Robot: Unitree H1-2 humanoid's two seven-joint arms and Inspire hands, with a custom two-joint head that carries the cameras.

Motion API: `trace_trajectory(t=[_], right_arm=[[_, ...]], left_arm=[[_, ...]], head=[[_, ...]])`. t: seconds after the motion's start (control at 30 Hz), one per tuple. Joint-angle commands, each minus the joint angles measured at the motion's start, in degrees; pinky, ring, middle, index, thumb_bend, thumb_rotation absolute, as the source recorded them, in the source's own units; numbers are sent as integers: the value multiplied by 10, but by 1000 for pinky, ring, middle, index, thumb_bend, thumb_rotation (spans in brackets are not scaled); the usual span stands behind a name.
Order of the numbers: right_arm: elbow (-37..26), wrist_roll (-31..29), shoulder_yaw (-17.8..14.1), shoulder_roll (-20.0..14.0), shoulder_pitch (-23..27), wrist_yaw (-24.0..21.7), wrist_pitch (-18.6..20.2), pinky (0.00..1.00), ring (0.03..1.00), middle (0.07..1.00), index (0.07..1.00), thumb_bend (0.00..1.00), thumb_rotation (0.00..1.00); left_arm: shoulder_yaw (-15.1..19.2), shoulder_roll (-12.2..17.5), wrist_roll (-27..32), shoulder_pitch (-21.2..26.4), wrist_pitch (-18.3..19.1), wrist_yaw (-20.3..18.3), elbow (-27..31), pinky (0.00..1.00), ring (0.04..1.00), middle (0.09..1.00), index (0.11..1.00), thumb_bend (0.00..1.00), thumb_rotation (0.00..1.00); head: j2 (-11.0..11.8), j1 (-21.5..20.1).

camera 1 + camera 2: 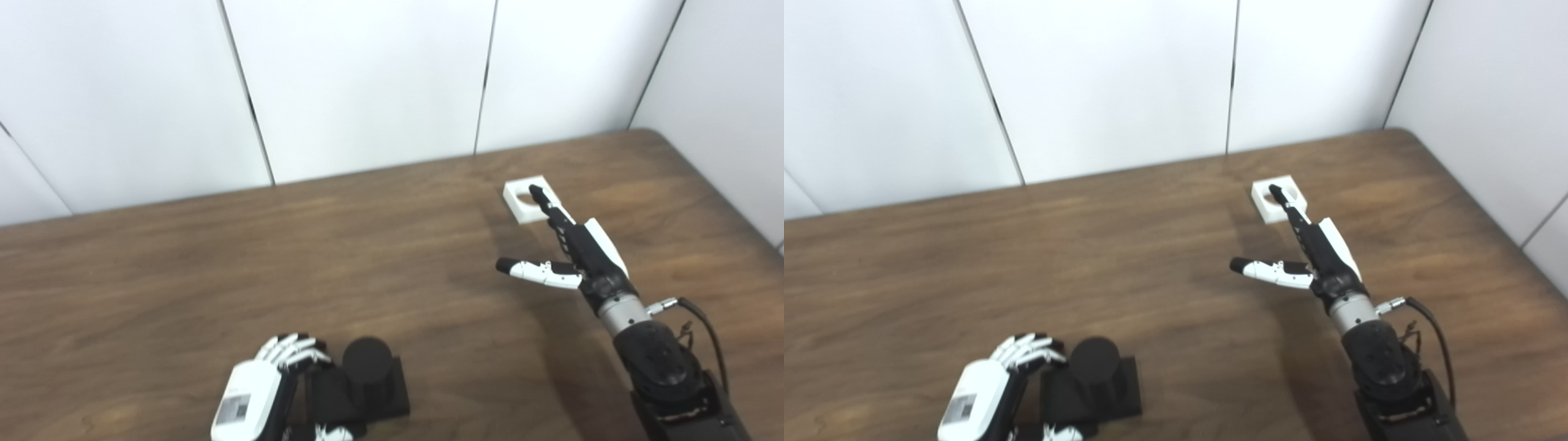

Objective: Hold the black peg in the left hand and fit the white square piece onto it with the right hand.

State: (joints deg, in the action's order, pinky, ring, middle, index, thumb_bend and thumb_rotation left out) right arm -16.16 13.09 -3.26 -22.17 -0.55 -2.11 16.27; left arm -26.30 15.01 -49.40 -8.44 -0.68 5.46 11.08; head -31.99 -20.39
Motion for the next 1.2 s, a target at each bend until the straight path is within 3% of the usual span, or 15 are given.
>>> trace_trajectory(t=[0.0, 0.2, 0.3, 0.47, 0.77, 0.93, 1.17], right_arm=[[1, 27, -4, -36, 38, -8, -6, 944, 975, 985, 978, 820, 305], [32, 80, 11, -99, 107, -47, 41, 984, 1000, 1000, 978, 894, 241], [54, 99, 19, -115, 139, -57, 51, 946, 1000, 998, 968, 922, 204], [109, 142, 45, -139, 179, -58, 38, 919, 1000, 993, 959, 920, 175], [198, 207, 101, -173, 247, -87, 39, 989, 1000, 1000, 949, 897, 176], [244, 239, 142, -197, 288, -123, 34, 998, 1000, 1000, 920, 895, 172], [270, 264, 185, -222, 326, -188, 29, 1000, 1000, 1000, 893, 995, 163]], left_arm=[[-12, 15, -17, -24, 4, -30, -44, 886, 843, 773, 484, 521, 47], [-14, 14, -17, -25, 3, -27, -48, 897, 846, 773, 484, 521, 47], [-15, 13, -18, -25, 3, -25, -48, 904, 848, 773, 484, 521, 47], [-13, 14, -15, -27, 3, -27, -45, 900, 848, 773, 484, 521, 46], [-12, 14, -11, -32, 7, -31, -37, 905, 850, 773, 484, 521, 46], [-12, 11, -9, -32, 6, -28, -37, 899, 846, 772, 483, 521, 46], [-13, 8, -10, -33, 8, -28, -33, 893, 845, 771, 484, 521, 46]], head=[[2, -2], [8, -5], [8, -3], [6, -2], [-5, 2], [-9, 8], [-12, 12]])
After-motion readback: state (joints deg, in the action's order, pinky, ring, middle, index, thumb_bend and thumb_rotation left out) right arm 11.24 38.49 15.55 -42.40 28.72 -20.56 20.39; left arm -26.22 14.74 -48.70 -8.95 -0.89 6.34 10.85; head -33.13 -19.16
